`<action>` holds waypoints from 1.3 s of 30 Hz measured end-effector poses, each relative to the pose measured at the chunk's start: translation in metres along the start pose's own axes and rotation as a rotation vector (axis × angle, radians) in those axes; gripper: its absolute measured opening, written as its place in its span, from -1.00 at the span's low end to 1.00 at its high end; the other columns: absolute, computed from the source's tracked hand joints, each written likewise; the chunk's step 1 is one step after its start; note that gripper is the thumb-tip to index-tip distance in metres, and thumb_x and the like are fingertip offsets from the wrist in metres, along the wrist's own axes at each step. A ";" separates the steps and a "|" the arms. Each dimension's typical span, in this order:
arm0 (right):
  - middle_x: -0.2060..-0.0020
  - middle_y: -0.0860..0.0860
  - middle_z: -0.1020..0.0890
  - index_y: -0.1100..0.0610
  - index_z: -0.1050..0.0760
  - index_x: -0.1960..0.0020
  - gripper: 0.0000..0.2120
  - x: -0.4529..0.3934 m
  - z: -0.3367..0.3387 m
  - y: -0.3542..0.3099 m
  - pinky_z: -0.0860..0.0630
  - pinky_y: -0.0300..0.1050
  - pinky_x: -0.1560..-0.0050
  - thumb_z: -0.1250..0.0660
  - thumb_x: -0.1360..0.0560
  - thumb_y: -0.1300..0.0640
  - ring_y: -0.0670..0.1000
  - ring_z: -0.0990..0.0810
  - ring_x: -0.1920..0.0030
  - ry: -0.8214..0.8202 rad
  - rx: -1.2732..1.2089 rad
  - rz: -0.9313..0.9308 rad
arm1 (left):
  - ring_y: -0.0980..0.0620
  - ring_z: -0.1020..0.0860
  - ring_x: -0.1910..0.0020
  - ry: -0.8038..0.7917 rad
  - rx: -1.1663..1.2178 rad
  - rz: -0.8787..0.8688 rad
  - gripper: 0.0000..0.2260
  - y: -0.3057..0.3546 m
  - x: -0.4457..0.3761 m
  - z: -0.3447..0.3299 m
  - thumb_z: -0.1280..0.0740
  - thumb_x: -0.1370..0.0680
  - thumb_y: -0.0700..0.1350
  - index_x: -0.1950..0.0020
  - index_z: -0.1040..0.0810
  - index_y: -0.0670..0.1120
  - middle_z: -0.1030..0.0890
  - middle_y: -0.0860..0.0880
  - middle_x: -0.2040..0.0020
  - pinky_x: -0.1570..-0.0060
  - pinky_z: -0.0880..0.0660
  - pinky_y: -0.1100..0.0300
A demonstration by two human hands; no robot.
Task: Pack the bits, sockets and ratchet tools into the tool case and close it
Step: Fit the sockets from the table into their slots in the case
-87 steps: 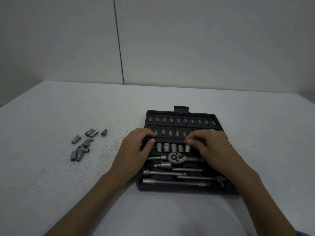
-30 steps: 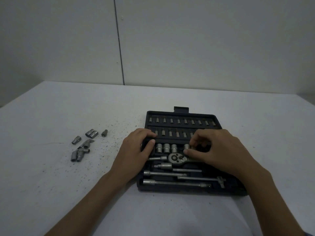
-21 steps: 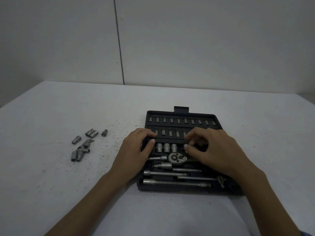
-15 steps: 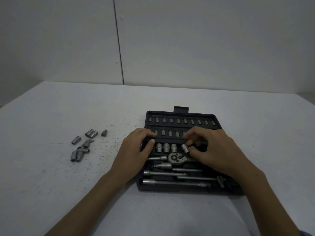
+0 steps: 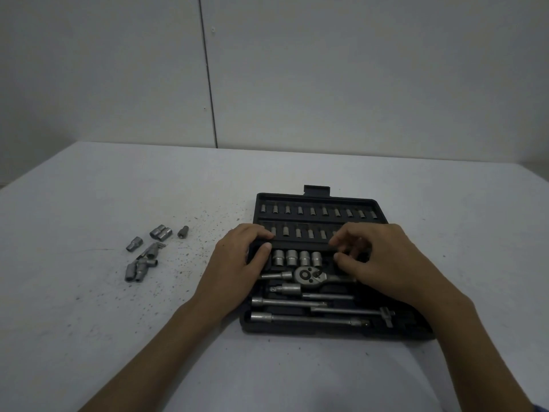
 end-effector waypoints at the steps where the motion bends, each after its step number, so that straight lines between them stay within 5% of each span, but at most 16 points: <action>1: 0.29 -0.22 -0.61 -0.11 -0.57 0.12 -0.88 0.001 0.001 0.001 -0.55 -0.22 0.24 -0.43 -0.38 0.08 -0.20 -0.59 0.29 -0.014 -0.005 -0.019 | 0.25 -0.47 -0.02 -0.001 -0.002 0.002 -0.87 0.000 0.000 0.000 -0.30 -0.54 -0.19 -0.07 -0.57 -0.09 -0.54 0.12 -0.03 -0.06 -0.35 0.43; 7: 0.30 -0.18 -0.65 -0.04 -0.62 0.13 -0.91 0.000 0.001 0.000 -0.55 -0.36 0.23 -0.45 -0.40 0.12 -0.20 -0.62 0.29 -0.024 -0.087 -0.034 | 0.18 -0.49 -0.03 -0.007 -0.013 0.003 -0.87 0.000 -0.001 0.000 -0.30 -0.55 -0.19 -0.07 -0.57 -0.09 -0.55 0.10 -0.03 -0.07 -0.37 0.39; 13: 0.28 -0.17 -0.67 -0.07 -0.63 0.15 -0.80 0.000 -0.001 -0.004 -0.59 -0.28 0.10 -0.42 -0.41 0.25 -0.23 -0.63 0.20 -0.050 -0.121 -0.008 | 0.15 -0.50 -0.04 -0.010 -0.010 -0.004 -0.87 -0.001 0.000 0.000 -0.28 -0.55 -0.16 -0.06 -0.57 -0.09 -0.56 0.08 -0.04 -0.08 -0.40 0.33; 21: 0.31 -0.15 -0.68 -0.01 -0.66 0.16 -0.97 0.001 -0.002 -0.005 -0.61 -0.23 0.07 -0.45 -0.42 0.09 -0.23 -0.64 0.23 -0.055 -0.170 -0.021 | 0.17 -0.48 -0.04 -0.007 -0.003 0.016 -0.86 0.000 0.000 0.000 -0.30 -0.55 -0.19 -0.07 -0.57 -0.09 -0.55 0.09 -0.05 -0.07 -0.35 0.41; 39: 0.36 -0.16 -0.62 0.02 -0.64 0.32 -0.85 0.001 -0.001 -0.006 -0.63 -0.14 0.22 -0.53 -0.29 0.25 -0.18 -0.61 0.31 0.015 -0.101 0.038 | 0.16 -0.49 -0.04 -0.008 -0.002 0.013 -0.87 0.000 0.000 0.000 -0.30 -0.55 -0.18 -0.07 -0.57 -0.09 -0.56 0.08 -0.05 -0.09 -0.39 0.32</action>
Point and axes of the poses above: each hand's wrist, its own x-axis away from the middle knuckle, its own z-axis out of the back of the hand, y = z × x, the point moved 3 cm from there along -x, towards the middle knuckle
